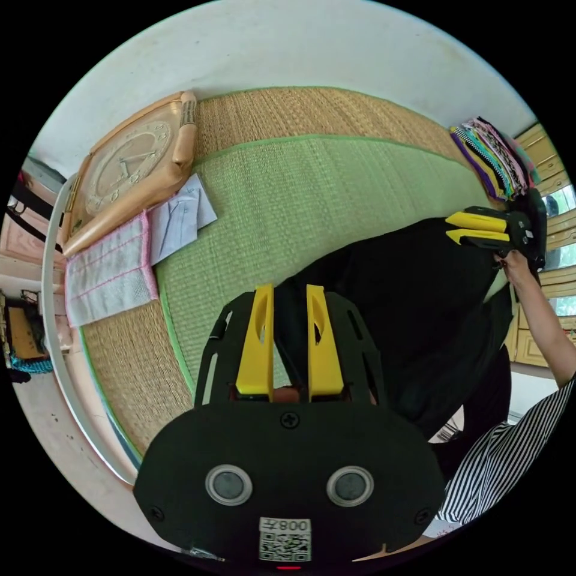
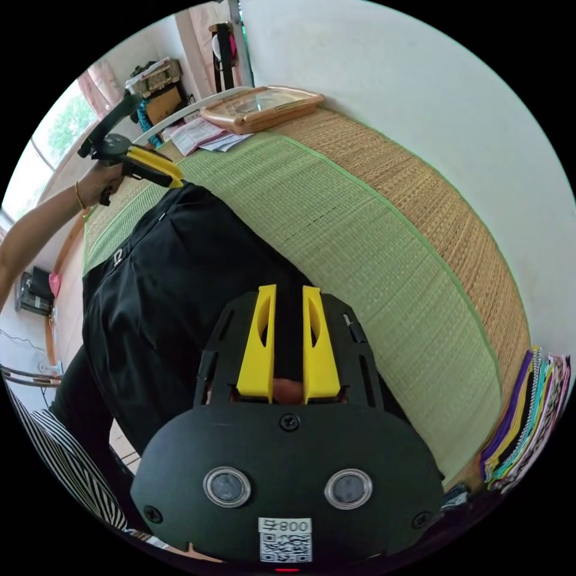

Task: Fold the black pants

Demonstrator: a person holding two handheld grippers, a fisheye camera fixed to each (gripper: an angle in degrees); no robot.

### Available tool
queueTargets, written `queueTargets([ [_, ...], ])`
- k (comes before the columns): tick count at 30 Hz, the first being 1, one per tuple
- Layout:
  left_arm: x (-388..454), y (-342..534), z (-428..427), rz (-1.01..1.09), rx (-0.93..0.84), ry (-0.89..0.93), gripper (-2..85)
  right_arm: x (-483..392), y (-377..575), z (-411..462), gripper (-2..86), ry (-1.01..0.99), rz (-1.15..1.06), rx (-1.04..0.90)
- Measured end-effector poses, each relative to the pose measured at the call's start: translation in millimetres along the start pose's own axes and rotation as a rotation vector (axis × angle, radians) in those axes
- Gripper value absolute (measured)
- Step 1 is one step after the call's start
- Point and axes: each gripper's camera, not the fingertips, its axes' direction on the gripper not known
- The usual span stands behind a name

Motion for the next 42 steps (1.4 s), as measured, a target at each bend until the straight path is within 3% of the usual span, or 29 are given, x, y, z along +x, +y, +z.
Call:
queueTargets([
  [4, -13, 10, -2, 0.050, -0.084, 0.006, 9.8, -9, -47, 5, 8.8, 0.043, -0.043, -0.079],
  [21, -26, 100, -70, 0.095, -0.022, -0.026, 3.8, -11, -153, -68, 1.4, 0.006, 0.015, -0.172],
  [31, -11, 178, -127, 0.118, 0.056, -0.055, 3.4, -31, -153, -176, 0.9, 0.010, 0.068, -0.093],
  [42, 24, 291, -165, 0.149, 0.118, -0.049, 2.8, -111, -86, -303, 1.0, 0.015, 0.105, -0.018],
])
